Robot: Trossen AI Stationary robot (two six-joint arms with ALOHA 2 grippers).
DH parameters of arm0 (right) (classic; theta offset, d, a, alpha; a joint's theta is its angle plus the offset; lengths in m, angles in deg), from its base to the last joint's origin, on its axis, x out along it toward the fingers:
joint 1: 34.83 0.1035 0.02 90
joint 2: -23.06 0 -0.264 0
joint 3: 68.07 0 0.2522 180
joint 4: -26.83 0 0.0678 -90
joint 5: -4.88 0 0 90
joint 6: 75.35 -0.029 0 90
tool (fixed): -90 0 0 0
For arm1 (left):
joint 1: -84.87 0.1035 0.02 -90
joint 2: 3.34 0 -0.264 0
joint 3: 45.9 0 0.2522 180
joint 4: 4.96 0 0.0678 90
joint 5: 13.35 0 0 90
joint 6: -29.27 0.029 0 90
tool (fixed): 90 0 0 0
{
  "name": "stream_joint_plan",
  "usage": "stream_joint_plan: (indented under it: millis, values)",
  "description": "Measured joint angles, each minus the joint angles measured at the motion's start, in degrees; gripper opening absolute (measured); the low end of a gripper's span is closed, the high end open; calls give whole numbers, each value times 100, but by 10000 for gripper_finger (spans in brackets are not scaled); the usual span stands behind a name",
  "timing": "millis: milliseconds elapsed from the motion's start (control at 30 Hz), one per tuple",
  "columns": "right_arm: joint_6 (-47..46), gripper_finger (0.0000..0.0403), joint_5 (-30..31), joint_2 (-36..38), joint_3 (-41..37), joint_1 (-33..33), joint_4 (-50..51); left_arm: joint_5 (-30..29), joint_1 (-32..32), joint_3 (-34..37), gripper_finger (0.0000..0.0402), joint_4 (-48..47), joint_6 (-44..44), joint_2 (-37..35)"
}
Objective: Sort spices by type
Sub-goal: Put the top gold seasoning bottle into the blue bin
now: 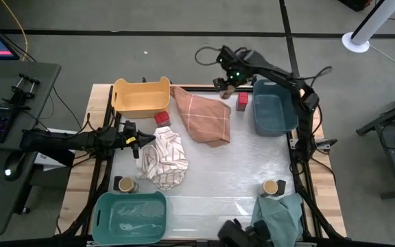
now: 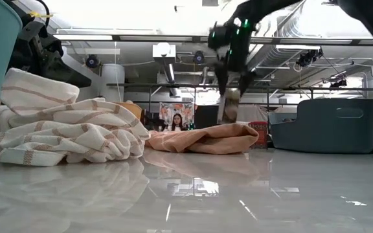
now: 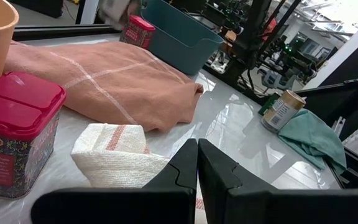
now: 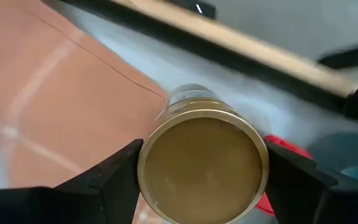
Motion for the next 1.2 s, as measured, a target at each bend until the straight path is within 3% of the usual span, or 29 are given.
stream_joint_plan:
  millis: [167,333,567,867,1067,1200]
  values:
    - [163,274,364,613,645,97,821,0,-1,0,0,0,0,0]
    - [113,274,1042,1206,776,68,2037,0,0,0,0,0,0,1]
    - [-298,274,1167,2163,-624,-341,2072,0,0,0,0,-4,0,2]
    - [-723,274,790,2799,-3070,-1228,123,0,0,0,0,-2,0,0]
    - [-857,274,244,2652,-4005,-1549,-1315,0,0,0,0,-2,0,2]
    - [-913,274,290,2490,-4220,-1694,-1224,0,0,0,0,-2,0,0]
